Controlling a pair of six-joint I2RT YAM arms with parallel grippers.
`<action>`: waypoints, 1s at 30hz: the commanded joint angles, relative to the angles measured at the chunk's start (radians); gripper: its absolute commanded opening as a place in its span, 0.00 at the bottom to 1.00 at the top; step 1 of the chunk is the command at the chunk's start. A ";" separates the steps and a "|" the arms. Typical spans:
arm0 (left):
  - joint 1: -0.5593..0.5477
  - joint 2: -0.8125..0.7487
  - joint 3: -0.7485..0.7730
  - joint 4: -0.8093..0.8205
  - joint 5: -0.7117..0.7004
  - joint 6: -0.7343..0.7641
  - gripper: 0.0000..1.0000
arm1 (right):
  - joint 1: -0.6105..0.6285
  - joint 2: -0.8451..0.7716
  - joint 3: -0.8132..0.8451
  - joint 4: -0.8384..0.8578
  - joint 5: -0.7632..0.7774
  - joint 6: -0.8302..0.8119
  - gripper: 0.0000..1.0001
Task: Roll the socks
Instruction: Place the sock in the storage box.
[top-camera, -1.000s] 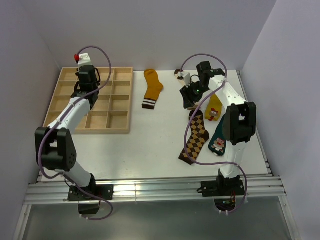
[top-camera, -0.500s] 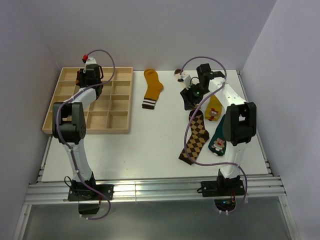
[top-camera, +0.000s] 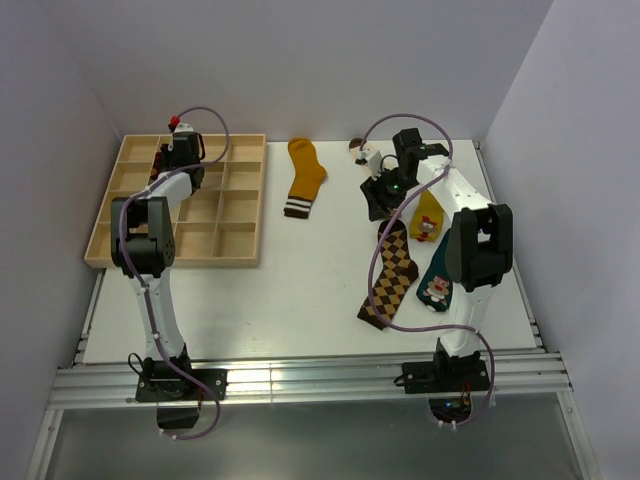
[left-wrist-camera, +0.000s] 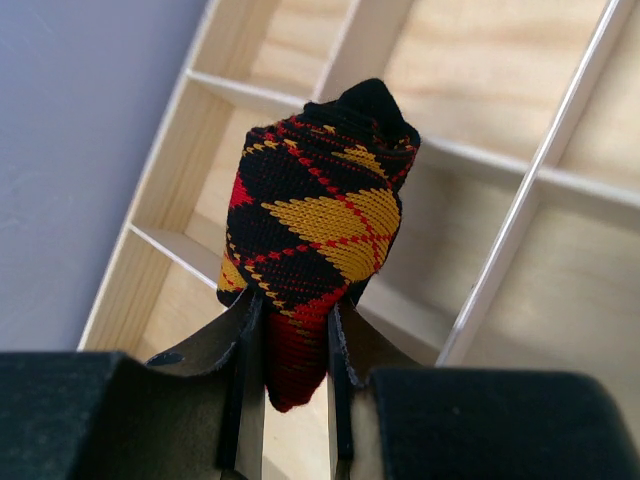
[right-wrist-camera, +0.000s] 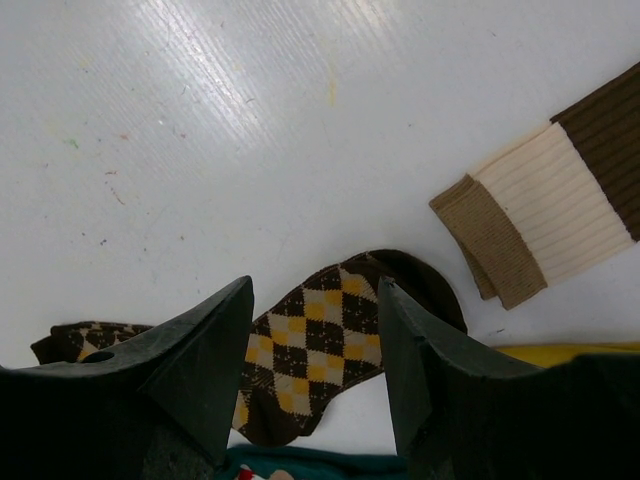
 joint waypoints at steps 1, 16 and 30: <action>0.007 0.025 0.053 -0.056 0.020 0.019 0.00 | -0.008 -0.025 0.009 0.025 -0.010 -0.006 0.60; 0.045 0.118 0.208 -0.280 0.220 -0.105 0.00 | -0.008 -0.022 -0.009 0.031 -0.003 0.002 0.59; 0.121 0.262 0.461 -0.613 0.392 -0.269 0.00 | -0.005 -0.020 -0.012 0.022 0.005 0.010 0.59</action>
